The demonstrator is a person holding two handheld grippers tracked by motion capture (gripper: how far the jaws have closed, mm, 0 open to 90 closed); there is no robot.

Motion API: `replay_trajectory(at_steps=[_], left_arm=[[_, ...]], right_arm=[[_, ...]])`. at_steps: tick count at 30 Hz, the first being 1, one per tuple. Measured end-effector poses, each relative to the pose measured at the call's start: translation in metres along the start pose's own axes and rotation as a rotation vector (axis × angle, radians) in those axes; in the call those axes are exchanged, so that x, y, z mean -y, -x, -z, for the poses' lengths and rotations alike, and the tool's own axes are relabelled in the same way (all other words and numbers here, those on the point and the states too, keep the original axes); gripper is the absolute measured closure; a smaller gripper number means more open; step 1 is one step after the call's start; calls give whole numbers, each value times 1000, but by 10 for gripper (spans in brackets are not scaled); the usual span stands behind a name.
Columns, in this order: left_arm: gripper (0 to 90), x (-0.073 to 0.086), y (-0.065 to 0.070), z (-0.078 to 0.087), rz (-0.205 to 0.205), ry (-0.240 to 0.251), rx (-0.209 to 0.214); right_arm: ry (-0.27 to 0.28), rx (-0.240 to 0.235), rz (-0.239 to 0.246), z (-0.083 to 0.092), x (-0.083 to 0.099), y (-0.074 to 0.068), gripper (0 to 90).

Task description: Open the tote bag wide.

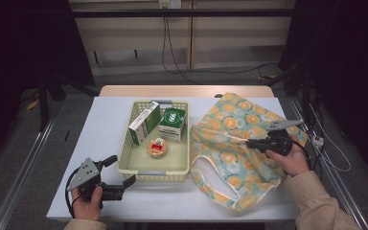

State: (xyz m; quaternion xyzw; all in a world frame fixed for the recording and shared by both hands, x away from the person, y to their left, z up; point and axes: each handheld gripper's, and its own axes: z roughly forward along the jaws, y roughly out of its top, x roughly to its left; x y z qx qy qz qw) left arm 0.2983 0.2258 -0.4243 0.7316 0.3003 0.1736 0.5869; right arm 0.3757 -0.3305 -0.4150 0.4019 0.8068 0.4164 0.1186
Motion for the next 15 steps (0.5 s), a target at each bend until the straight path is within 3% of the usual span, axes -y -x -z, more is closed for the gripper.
replay_trajectory(at_steps=[4, 7, 11, 15], left_arm=[[30, 0, 0, 0, 7, 4, 0], [30, 1, 0, 0, 10, 1, 1], [30, 1, 0, 0, 11, 1, 0], [30, 1, 0, 0, 12, 0, -1]], right_arm=[[-34, 66, -18, -8, 6, 11, 885], [-58, 74, -28, -17, 11, 14, 878], [-96, 76, -7, -27, 16, 12, 855], [-92, 84, 5, -32, 18, 10, 782]])
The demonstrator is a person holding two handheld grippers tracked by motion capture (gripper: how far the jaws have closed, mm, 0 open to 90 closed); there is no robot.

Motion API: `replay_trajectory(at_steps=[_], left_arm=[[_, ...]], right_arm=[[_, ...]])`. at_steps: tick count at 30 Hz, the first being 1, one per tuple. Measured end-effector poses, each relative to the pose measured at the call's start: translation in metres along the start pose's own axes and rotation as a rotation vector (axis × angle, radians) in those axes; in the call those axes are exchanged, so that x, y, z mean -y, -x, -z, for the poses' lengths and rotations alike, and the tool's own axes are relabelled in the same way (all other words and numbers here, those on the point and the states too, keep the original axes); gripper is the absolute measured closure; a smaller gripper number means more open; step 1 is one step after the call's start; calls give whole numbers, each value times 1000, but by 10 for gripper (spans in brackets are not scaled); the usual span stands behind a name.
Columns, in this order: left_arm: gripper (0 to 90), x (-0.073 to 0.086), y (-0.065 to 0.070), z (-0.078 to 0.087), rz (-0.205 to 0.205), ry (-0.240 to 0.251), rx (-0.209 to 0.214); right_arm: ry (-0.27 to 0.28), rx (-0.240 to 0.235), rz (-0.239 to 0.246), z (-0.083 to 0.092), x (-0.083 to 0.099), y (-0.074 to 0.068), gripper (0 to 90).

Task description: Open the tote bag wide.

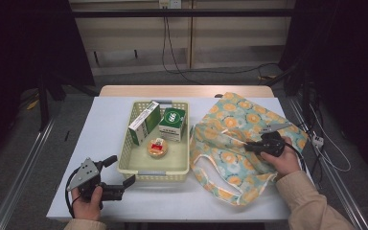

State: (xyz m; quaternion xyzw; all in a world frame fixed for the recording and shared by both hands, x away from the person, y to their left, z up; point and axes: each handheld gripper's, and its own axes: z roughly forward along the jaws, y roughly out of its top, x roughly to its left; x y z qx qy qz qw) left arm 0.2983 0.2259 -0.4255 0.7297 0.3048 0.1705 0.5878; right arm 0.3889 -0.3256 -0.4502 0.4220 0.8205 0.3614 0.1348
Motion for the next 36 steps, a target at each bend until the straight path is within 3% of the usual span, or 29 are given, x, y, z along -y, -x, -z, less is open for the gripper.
replay_trajectory(at_steps=[4, 8, 11, 15, 17, 21, 31, 36], left_arm=[[30, 0, 0, -1, 0, 0, 1], [30, 0, 0, -1, -2, -2, 0], [30, 0, 0, -1, 1, -1, 1], [30, 0, 0, -1, -1, -4, 3], [30, 0, 0, -1, 0, -4, 3], [30, 0, 0, -1, 1, -3, 2], [30, 0, 1, -2, 0, -3, 3], [30, 0, -1, 0, -2, -1, 1]], right_arm=[[-11, 5, 11, -3, -1, -4, 657], [5, -2, 11, -5, -2, -9, 452], [-3, -29, 39, -9, -2, -14, 271], [-55, 16, 105, -16, -4, -23, 173], [-44, 14, 107, -18, -5, -25, 175], [-30, 8, 82, -21, -5, -23, 273], [-21, 32, 62, -21, -10, -19, 798], [-30, 21, 52, -21, -12, -17, 888]])
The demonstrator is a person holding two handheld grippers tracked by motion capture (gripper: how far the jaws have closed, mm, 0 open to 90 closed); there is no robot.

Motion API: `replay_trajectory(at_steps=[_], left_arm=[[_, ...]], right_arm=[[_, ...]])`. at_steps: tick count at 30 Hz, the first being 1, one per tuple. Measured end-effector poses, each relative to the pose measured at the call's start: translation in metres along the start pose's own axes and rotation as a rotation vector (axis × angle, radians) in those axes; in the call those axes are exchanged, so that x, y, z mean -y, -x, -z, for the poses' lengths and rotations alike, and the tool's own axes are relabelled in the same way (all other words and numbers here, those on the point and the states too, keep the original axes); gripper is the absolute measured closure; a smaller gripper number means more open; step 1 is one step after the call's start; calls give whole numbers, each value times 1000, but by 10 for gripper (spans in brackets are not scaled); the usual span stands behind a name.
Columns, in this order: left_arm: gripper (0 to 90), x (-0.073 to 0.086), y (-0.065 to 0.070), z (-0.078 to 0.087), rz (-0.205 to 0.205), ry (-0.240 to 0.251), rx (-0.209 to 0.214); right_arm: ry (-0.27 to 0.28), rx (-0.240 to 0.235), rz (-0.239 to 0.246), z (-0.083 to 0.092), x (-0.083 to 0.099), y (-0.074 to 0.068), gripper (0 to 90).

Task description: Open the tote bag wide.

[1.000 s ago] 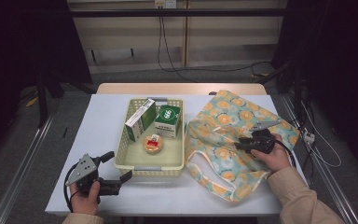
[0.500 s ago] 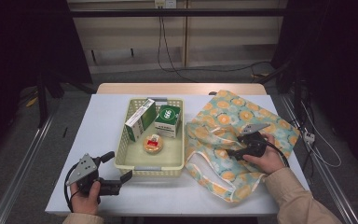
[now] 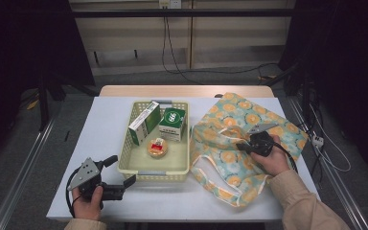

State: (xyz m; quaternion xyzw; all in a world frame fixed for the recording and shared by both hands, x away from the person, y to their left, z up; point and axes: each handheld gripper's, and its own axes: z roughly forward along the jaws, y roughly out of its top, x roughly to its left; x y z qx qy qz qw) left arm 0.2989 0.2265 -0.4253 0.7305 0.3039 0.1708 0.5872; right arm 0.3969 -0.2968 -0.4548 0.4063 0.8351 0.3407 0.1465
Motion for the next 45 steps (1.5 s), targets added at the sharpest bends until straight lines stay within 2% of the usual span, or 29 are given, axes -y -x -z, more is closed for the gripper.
replay_trajectory(at_steps=[2, 4, 6, 8, 9, 11, 14, 16, 21, 23, 25, 28, 31, 36, 38, 40, 42, 45], left_arm=[[30, 0, 0, 1, 3, 3, -3], [30, 0, -1, 1, 3, 4, -3], [30, 0, 0, 1, 5, 5, -4], [30, 0, 1, 1, 8, 10, -2], [29, -1, 1, 1, 6, 7, -2], [30, -1, 1, 1, -1, 2, 0], [30, -1, 2, 0, 2, 5, 2], [30, -1, 1, -1, -3, 5, 3], [30, 0, 1, -1, 5, 2, -1], [30, 0, 0, 0, 6, 1, 0], [30, 0, 0, 0, 6, 4, 3], [30, 1, 0, 0, 9, 3, 3], [30, 1, 0, 0, 7, -2, 3], [30, 1, 0, -1, -1, -5, 5], [29, 1, 1, -2, 0, -3, 5], [29, 1, 0, -1, -1, -5, 6], [30, 1, 1, -2, 10, 3, 6], [30, 1, 0, -1, 0, -6, 5]], right_arm=[[-8, -25, -5, 1, 0, -2, 895], [-12, -80, -15, 4, 0, -7, 899], [-12, -115, -3, 9, -1, -13, 899], [9, -158, -1, 17, -4, -19, 899], [19, -158, 10, 21, -5, -21, 899], [47, -143, 7, 27, -7, -21, 897], [71, -48, -21, 32, -4, -8, 890], [80, -5, -55, 31, -1, 2, 888], [43, 74, -60, 17, 5, 14, 842], [33, 95, -54, 11, 5, 14, 772], [27, 134, -43, 6, 5, 12, 638], [26, 161, -21, 1, 4, 11, 453], [16, 142, -30, -1, 4, 11, 285], [23, 139, -57, -4, 6, 17, 207], [33, 110, -90, -5, 8, 21, 185], [25, 81, -67, -6, 8, 21, 115], [9, 88, -63, -8, 6, 19, 109], [4, 86, -65, -7, 5, 21, 148]])
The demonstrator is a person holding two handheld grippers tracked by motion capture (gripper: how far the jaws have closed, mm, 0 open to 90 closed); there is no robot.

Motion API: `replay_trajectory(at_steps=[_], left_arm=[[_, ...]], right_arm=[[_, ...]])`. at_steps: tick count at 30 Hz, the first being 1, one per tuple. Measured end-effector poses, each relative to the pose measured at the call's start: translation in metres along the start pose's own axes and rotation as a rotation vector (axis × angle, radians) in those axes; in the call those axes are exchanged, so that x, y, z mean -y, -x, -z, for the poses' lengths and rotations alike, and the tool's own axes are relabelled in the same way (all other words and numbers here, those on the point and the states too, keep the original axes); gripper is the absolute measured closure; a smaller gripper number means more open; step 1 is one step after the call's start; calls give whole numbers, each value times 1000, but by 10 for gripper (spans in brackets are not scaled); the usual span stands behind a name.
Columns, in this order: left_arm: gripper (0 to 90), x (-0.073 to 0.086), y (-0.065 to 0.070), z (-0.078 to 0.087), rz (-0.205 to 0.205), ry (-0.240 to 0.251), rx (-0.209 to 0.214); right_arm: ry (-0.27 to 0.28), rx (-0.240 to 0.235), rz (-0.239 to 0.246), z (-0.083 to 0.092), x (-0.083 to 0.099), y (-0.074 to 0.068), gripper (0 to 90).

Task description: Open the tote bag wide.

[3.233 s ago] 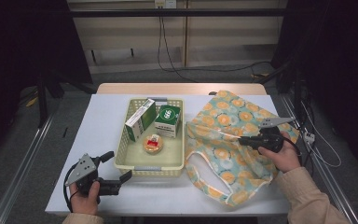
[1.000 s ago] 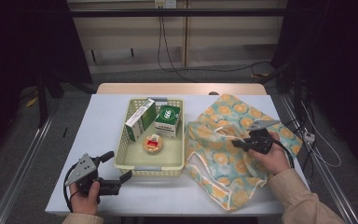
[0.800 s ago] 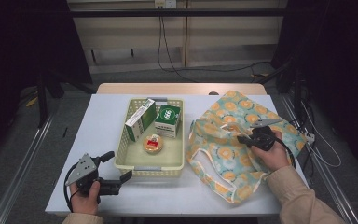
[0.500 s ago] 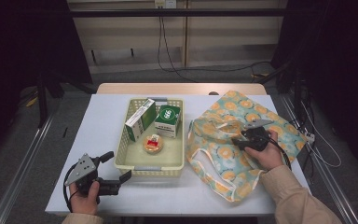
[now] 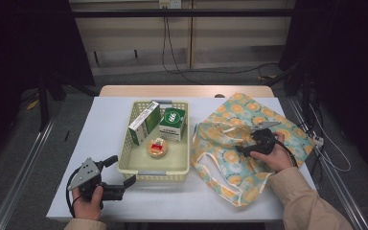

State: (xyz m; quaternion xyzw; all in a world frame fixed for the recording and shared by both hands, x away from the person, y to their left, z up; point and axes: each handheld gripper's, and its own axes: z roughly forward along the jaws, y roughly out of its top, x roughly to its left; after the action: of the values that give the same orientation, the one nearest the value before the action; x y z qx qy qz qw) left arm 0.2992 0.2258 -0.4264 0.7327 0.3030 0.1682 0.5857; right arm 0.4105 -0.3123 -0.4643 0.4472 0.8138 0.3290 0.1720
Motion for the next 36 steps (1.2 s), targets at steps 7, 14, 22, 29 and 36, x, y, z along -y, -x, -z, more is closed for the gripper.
replay_trajectory(at_steps=[7, 14, 22, 29, 36], left_arm=[[30, 0, 0, 0, 7, 3, -5], [30, 0, -1, 1, 4, 2, -5], [30, 0, -2, 2, 8, 7, -11], [30, -1, -1, 2, 2, 6, -11], [30, -3, 0, 3, 0, 6, -16]], right_arm=[[38, 48, -77, 9, 4, 18, 675], [39, 62, -85, 9, 3, 24, 882], [18, -35, -87, 16, 3, 17, 898], [65, -174, -41, 35, -12, -10, 899], [105, -165, -45, 49, -30, -13, 898]])
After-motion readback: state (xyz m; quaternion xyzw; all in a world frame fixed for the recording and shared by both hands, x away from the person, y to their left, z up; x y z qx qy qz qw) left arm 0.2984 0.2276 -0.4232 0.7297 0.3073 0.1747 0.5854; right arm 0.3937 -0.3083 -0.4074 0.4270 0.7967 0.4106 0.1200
